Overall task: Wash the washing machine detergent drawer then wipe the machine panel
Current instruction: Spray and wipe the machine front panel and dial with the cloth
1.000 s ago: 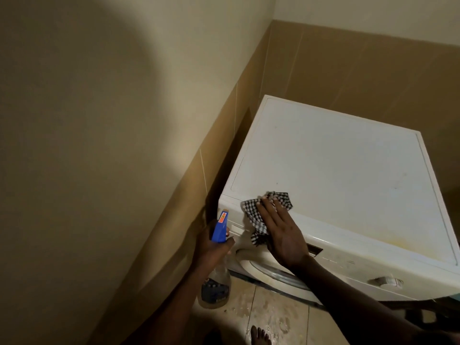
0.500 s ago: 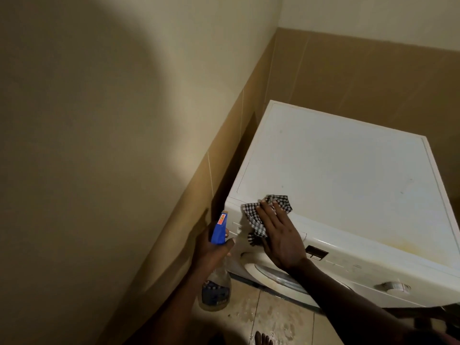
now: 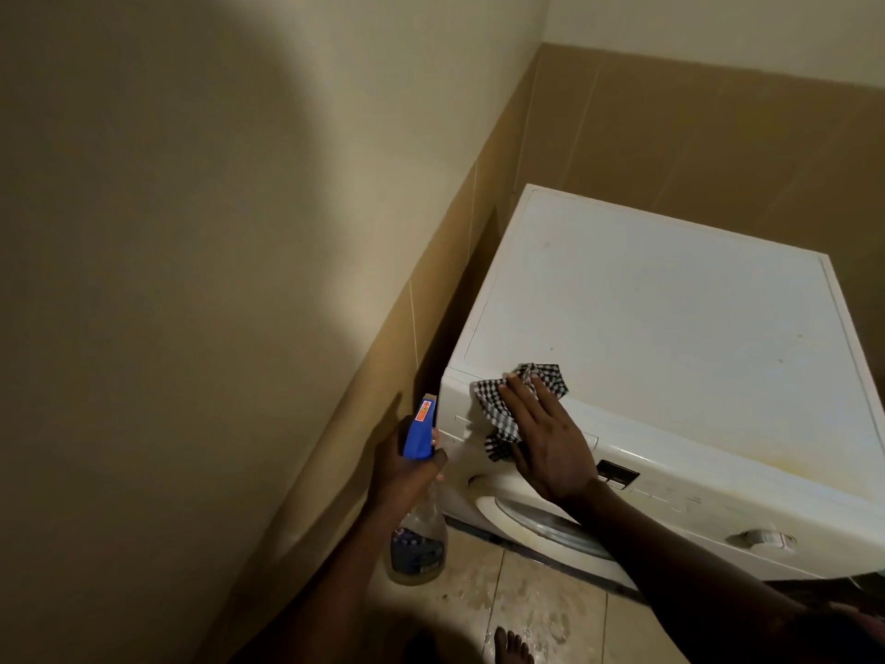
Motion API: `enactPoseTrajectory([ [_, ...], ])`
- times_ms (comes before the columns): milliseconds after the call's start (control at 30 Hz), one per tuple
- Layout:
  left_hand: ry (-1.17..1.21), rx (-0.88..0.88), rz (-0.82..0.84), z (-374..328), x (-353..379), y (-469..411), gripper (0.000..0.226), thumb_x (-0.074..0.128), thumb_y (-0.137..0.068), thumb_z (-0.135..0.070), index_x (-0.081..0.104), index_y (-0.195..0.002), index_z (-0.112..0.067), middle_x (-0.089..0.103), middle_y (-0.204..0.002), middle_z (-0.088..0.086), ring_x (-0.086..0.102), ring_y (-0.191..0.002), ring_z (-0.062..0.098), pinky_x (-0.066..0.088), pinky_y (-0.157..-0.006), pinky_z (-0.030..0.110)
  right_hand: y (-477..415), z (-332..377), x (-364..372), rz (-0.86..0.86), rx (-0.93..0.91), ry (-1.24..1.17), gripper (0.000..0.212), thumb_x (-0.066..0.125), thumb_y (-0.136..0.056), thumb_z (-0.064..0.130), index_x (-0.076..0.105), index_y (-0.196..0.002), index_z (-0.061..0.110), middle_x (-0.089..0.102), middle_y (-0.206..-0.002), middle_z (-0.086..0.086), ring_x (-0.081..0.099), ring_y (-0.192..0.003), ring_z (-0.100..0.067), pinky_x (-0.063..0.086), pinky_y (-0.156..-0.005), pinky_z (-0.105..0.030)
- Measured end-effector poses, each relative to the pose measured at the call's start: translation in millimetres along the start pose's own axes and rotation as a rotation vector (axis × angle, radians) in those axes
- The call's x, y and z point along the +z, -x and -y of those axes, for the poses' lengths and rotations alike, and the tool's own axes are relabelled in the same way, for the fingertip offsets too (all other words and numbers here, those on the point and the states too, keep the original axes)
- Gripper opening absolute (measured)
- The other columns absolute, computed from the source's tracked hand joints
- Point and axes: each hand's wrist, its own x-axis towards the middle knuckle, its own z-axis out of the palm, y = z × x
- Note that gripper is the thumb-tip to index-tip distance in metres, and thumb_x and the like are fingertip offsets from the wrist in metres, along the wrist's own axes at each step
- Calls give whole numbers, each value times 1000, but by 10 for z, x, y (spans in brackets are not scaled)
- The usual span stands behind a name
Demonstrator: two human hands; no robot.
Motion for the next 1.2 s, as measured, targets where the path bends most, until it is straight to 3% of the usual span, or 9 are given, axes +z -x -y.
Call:
enactPoseTrajectory([
  [67, -1, -13, -9, 56, 7, 12, 20, 71, -83, -2, 64, -100, -11, 67, -87, 2, 66, -63, 20, 60, -63, 31, -159, 160, 48, 11, -4, -21, 66, 50, -84, 33, 40, -143, 4, 40, -149, -17, 27, -140, -32, 27, -116, -47],
  [167, 14, -41, -8, 96, 38, 28, 20, 70, -82, 2, 63, -98, -8, 66, -86, 4, 64, -59, 22, 60, -73, 44, -461, 348, 180, 99, 25, -87, 70, 49, -85, 35, 34, -147, 7, 32, -154, -15, 23, -144, -36, 27, -116, -51],
  [267, 11, -45, 3, 102, 47, 22, 20, 70, -83, 2, 64, -101, -5, 66, -87, 5, 64, -58, 19, 59, -72, 40, -642, 384, 245, 195, 27, -142, 75, 56, -87, 31, 24, -152, 12, 20, -159, -12, 12, -148, -34, 18, -120, -47],
  [400, 17, -31, 16, 37, 22, -1, 20, 70, -83, 2, 63, -99, -10, 66, -90, 6, 66, -65, 22, 59, -70, 37, -388, 203, 132, 119, 39, -138, 70, 34, -84, 37, 30, -150, 14, 26, -157, -10, 19, -147, -31, 20, -120, -43],
  [633, -23, -45, 64, -23, 140, 2, 30, 70, -82, -2, 63, -111, -8, 68, -92, 10, 70, -79, 27, 60, -79, 49, 383, -251, -80, -26, 103, -181, 78, 61, -73, 12, 36, -147, 10, 30, -156, -9, 22, -146, -27, 23, -119, -43],
  [833, -18, -11, 106, -67, 410, 166, 19, 69, -78, 4, 64, -89, -11, 65, -81, 8, 66, -70, 25, 61, -64, 41, 342, -68, 115, 7, 238, -156, 67, 42, -87, 34, 33, -149, 11, 28, -157, -9, 18, -147, -30, 22, -117, -48],
  [933, -35, 16, 128, -68, 558, 211, 20, 69, -75, 4, 65, -90, -8, 66, -81, 10, 67, -74, 30, 60, -69, 52, 238, -74, 62, 15, 230, -266, 64, 40, -86, 33, 38, -146, 11, 36, -153, -9, 26, -145, -28, 27, -116, -46],
  [1067, -75, -2, 184, -149, 777, 307, 24, 74, -72, -2, 64, -92, -12, 68, -88, 12, 68, -73, 32, 61, -70, 45, 431, -304, -339, -134, 250, -498, 51, 48, -89, 28, 47, -138, 15, 54, -140, -4, 50, -129, -24, 46, -102, -36],
  [1200, -130, 29, 229, -175, 1065, 365, 21, 76, -70, -9, 65, -85, -18, 69, -84, 10, 66, -64, 28, 61, -70, 47, 594, -613, -762, -451, 638, -884, 28, 62, -90, 30, 61, -118, 32, 69, -110, 10, 65, -102, -10, 56, -85, -37],
])
